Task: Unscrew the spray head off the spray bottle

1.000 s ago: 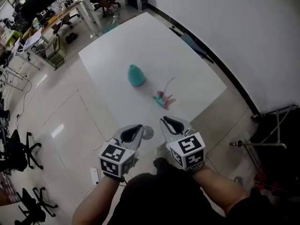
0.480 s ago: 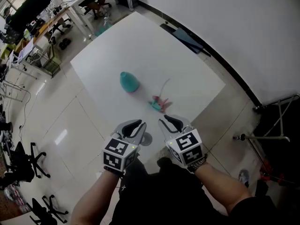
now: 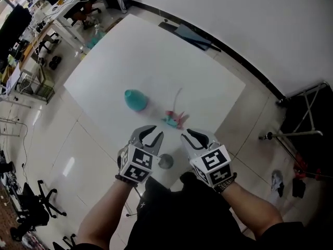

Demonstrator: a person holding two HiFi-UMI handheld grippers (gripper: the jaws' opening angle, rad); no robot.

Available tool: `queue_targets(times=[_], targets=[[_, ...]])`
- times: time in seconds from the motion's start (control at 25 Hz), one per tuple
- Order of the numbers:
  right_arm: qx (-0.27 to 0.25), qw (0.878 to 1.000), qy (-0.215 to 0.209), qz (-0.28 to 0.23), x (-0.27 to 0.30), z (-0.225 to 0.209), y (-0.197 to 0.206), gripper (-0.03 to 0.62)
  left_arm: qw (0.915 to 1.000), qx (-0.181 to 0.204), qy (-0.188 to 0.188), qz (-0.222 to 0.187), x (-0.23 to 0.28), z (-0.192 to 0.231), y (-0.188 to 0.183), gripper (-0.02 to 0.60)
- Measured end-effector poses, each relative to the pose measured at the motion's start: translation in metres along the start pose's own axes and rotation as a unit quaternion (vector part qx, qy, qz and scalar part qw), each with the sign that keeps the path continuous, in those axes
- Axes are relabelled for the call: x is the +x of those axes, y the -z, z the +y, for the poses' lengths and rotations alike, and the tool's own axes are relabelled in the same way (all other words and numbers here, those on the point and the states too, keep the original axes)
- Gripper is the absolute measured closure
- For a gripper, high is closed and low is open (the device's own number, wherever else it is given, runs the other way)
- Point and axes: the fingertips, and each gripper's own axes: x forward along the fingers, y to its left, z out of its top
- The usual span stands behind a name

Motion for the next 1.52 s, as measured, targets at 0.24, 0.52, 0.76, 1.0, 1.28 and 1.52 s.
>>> queue_targets(times=[0.24, 0.52, 0.76, 1.0, 1.28, 1.52], targets=[[0.034, 0.998, 0.043, -0.002, -0.001, -0.001, -0.001, 0.517, 0.9875, 0.149, 0.033, 0.039, 0.026, 0.007, 0.013, 0.469], [0.079, 0.992, 0.096, -0.009, -0.003, -0.001, 0.004, 0.517, 0.9648, 0.241, 0.086, 0.059, 0.051, 0.013, 0.031, 0.468], [0.108, 0.986, 0.126, -0.011, -0.002, 0.000, 0.010, 0.517, 0.9550, 0.262, 0.125, 0.062, 0.066, 0.019, 0.036, 0.468], [0.125, 0.981, 0.145, -0.019, -0.001, 0.001, 0.012, 0.517, 0.9521, 0.257, 0.154, 0.062, 0.074, 0.016, 0.039, 0.468], [0.131, 0.979, 0.152, -0.021, 0.004, 0.007, 0.013, 0.517, 0.9508, 0.256, 0.161, 0.066, 0.076, 0.018, 0.043, 0.471], [0.133, 0.978, 0.156, -0.026, 0.005, 0.011, 0.010, 0.517, 0.9495, 0.259, 0.162, 0.069, 0.080, 0.020, 0.044, 0.477]])
